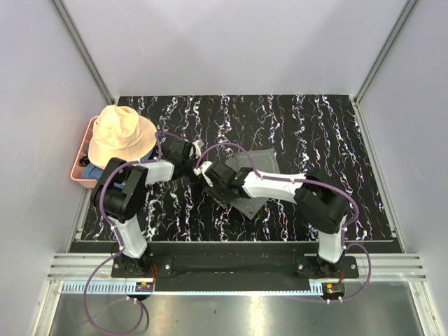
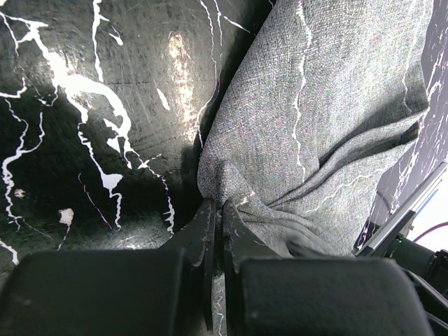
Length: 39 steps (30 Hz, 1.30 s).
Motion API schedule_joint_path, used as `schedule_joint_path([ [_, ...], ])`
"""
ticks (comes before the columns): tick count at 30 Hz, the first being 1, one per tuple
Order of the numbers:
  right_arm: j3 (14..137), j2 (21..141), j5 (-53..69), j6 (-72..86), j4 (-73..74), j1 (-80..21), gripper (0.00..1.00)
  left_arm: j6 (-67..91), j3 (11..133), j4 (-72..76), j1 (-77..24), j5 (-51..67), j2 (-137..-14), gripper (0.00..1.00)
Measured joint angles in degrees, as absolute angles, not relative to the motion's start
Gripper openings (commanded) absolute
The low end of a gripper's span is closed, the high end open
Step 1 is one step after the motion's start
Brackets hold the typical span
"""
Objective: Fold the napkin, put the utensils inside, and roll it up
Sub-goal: Roll the napkin with the utensil
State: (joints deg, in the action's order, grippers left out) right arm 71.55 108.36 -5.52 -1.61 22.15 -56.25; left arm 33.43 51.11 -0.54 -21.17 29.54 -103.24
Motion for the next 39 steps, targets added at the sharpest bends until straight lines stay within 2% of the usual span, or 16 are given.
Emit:
schedule_joint_path([
  [11,71.5,110.4,-10.2,-2.1,20.8,-56.3,0.55,33.2,51.4,-1.4,-21.2,29.5,-103.2,0.00],
  [14,71.5,110.5,-10.4,-2.1,20.7,-56.2,0.47,33.2,51.4,-1.5,-21.2,29.6,-103.2,0.00],
  [15,71.5,110.6,-10.3,-2.1,20.7,-56.1,0.40,33.1,51.4,-1.5,-21.2,29.6,-103.2,0.00],
  [17,71.6,110.7,-9.8,-2.2,20.8,-55.7,0.33,33.0,51.4,-1.5,-21.2,29.6,-103.2,0.00],
  [18,71.6,110.8,-9.6,-2.4,20.8,-55.3,0.24,33.0,51.4,-1.5,-21.2,29.6,-103.2,0.00],
  [19,71.7,110.8,-9.1,-2.5,20.9,-54.8,0.19,32.9,51.4,-1.6,-21.2,29.6,-103.1,0.00],
  [22,72.2,110.8,-6.2,-3.3,21.6,-53.5,0.03,33.0,51.4,-1.6,-21.2,29.6,-103.1,0.12],
  [23,72.4,110.8,-4.8,-3.6,21.9,-53.1,0.00,33.0,51.4,-1.6,-21.2,29.6,-103.1,0.30],
  [25,72.7,110.8,-2.2,-4.3,22.3,-52.3,0.00,32.7,51.4,-1.7,-21.1,29.5,-102.9,0.44],
  [26,72.8,110.8,-0.3,-4.4,22.4,-51.8,0.00,32.9,51.4,-1.8,-21.1,29.5,-102.6,0.59],
  [27,72.9,110.8,2.0,-4.4,22.6,-51.2,0.00,33.0,51.4,-1.9,-20.9,29.5,-102.0,0.64],
  [30,73.1,110.9,9.1,-4.3,23.2,-49.8,0.00,32.9,50.7,-2.5,-20.3,28.4,-99.3,0.72],
  [39,73.7,112.3,31.2,-2.0,27.8,-45.1,0.00,32.0,41.9,-1.1,-18.4,23.9,-85.5,0.75],
])
